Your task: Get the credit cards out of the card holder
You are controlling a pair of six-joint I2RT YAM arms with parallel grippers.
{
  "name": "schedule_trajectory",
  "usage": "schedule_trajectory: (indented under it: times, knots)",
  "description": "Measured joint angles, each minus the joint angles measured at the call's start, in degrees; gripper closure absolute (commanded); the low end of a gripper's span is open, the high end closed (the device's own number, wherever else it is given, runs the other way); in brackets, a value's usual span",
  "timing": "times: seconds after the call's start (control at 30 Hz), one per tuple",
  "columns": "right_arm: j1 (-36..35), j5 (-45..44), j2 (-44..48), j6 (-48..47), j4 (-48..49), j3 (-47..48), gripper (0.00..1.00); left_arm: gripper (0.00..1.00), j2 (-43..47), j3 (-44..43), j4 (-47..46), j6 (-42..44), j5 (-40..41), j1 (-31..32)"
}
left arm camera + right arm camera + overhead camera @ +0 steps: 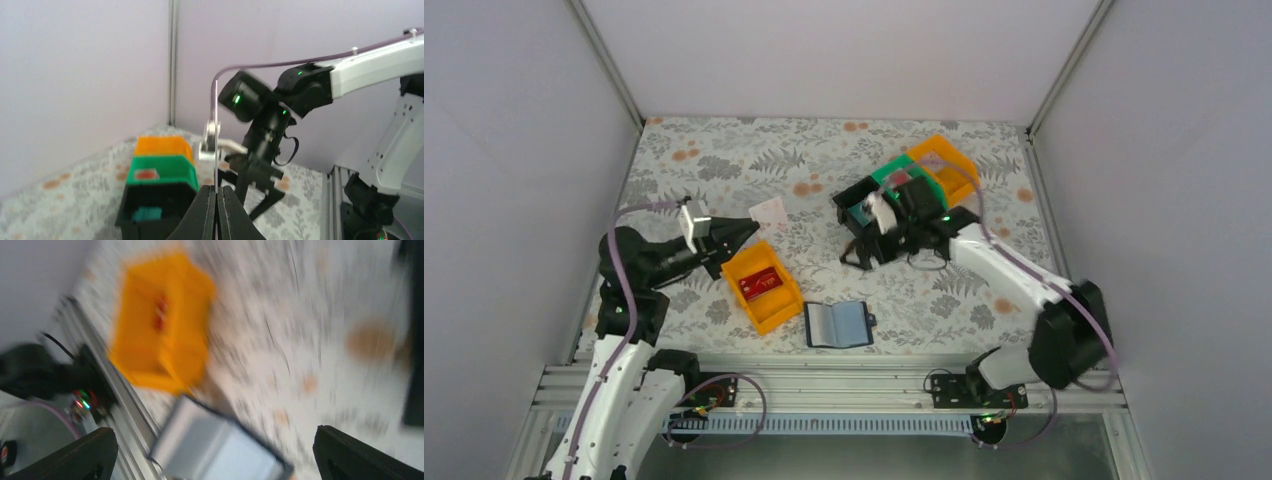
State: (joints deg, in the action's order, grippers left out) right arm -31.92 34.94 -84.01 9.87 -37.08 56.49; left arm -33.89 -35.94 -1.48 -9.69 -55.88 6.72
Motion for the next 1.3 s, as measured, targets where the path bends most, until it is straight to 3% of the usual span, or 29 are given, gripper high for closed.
schedule_trajectory:
  times: [0.1, 0.2, 0.3, 0.4, 0.57, 0.67, 0.7, 0.77, 0.83, 0.87, 1.23, 1.27, 1.3]
  knots:
    - [-1.2, -0.4, 8.6, -0.6, 3.9, 8.3, 0.01, 0.97, 0.3, -1.7, -7.4, -4.6, -1.2, -0.6]
    - [-5.5, 3.0, 18.8, -1.5, 16.0, 12.3, 0.01, 0.98, 0.5, -2.7, -16.5, -11.3, -1.9, -0.7]
    - [-11.0, 5.2, 23.3, -2.9, 27.6, 15.2, 0.01, 0.98, 0.4, -2.7, -23.2, -16.7, -1.8, -0.7]
    - [-14.3, 5.9, 21.6, -4.1, 35.5, 17.4, 0.01, 0.98, 0.2, -2.7, -27.4, -20.2, -1.8, -0.7]
    - [-17.3, 6.6, 11.2, -6.6, 37.0, 22.4, 0.08, 0.98, -0.2, -2.6, -30.6, -23.1, -1.8, -0.7]
    - [-18.4, 7.1, 6.5, -8.3, 34.9, 23.7, 0.20, 0.98, -0.2, -1.9, -31.8, -23.8, -2.0, -0.7]
    - [-18.7, 7.3, 5.5, -8.7, 34.3, 23.8, 0.28, 0.98, -0.2, -1.5, -32.2, -24.0, -2.3, -0.7]
    - [-19.0, 7.6, 4.5, -9.2, 33.2, 24.0, 0.53, 0.98, -0.2, -1.0, -32.4, -24.0, -2.8, -0.7]
    - [-19.1, 8.2, 4.1, -10.1, 32.5, 24.6, 0.86, 0.98, -0.2, -0.7, -32.3, -23.9, -2.9, -0.7]
    - [-19.2, 8.6, 3.9, -10.3, 32.3, 25.1, 0.95, 0.98, -0.2, -0.6, -32.3, -23.9, -2.9, -0.7]
    - [-19.8, 6.5, 4.2, -14.9, 25.8, 27.9, 0.96, 0.98, -0.2, 0.3, -30.1, -21.4, -3.0, -0.6]
    - [-19.9, 6.2, 4.5, -15.5, 24.9, 27.9, 0.96, 0.94, -0.2, 0.3, -29.7, -21.0, -3.3, -0.5]
    - [-19.9, 5.8, 4.7, -16.1, 24.0, 27.9, 0.96, 0.77, -0.2, 0.4, -29.4, -20.7, -3.5, -0.4]
